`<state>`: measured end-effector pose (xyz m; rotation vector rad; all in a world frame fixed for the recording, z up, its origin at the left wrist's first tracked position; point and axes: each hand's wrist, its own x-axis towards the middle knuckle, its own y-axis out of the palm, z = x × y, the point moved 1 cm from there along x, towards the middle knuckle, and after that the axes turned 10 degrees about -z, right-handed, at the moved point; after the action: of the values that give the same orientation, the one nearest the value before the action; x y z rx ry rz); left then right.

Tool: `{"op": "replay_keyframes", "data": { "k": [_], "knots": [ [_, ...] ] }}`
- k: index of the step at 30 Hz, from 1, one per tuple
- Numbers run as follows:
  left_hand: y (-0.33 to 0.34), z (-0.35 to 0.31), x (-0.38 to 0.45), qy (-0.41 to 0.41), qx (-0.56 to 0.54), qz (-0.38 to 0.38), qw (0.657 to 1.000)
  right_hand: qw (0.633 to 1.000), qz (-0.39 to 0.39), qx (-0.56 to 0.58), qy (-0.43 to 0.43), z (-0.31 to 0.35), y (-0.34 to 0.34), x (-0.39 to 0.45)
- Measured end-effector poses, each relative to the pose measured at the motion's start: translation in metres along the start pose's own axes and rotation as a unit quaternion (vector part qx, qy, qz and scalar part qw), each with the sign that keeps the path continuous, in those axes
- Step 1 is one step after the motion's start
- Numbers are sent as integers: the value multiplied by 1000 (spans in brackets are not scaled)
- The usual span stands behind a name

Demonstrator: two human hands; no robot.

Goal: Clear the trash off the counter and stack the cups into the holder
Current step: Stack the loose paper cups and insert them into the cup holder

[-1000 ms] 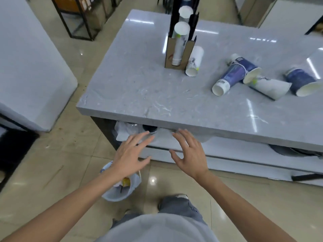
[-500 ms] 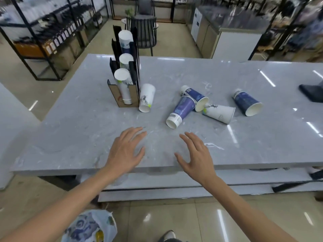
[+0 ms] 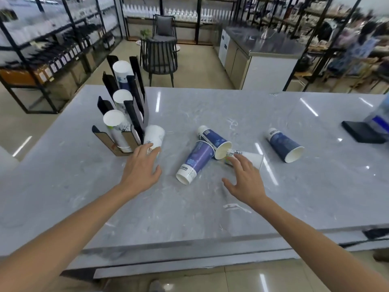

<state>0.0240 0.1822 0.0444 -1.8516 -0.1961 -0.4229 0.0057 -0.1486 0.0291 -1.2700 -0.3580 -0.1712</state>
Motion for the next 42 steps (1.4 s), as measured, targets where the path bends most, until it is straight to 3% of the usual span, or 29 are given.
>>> {"op": "replay_keyframes", "data": {
  "k": [16, 25, 35, 42],
  "knots": [
    [78, 9, 83, -111, 86, 63, 988, 987, 70, -141, 9, -95, 7, 67],
    [82, 4, 91, -83, 94, 54, 991, 988, 103, -116, 8, -113, 16, 68],
    [88, -10, 89, -194, 33, 49, 979, 983, 157, -76, -55, -131, 11, 79],
    [71, -26, 72, -196, 22, 0, 980, 983, 105, -30, -151, -142, 2, 87]
  ]
}}
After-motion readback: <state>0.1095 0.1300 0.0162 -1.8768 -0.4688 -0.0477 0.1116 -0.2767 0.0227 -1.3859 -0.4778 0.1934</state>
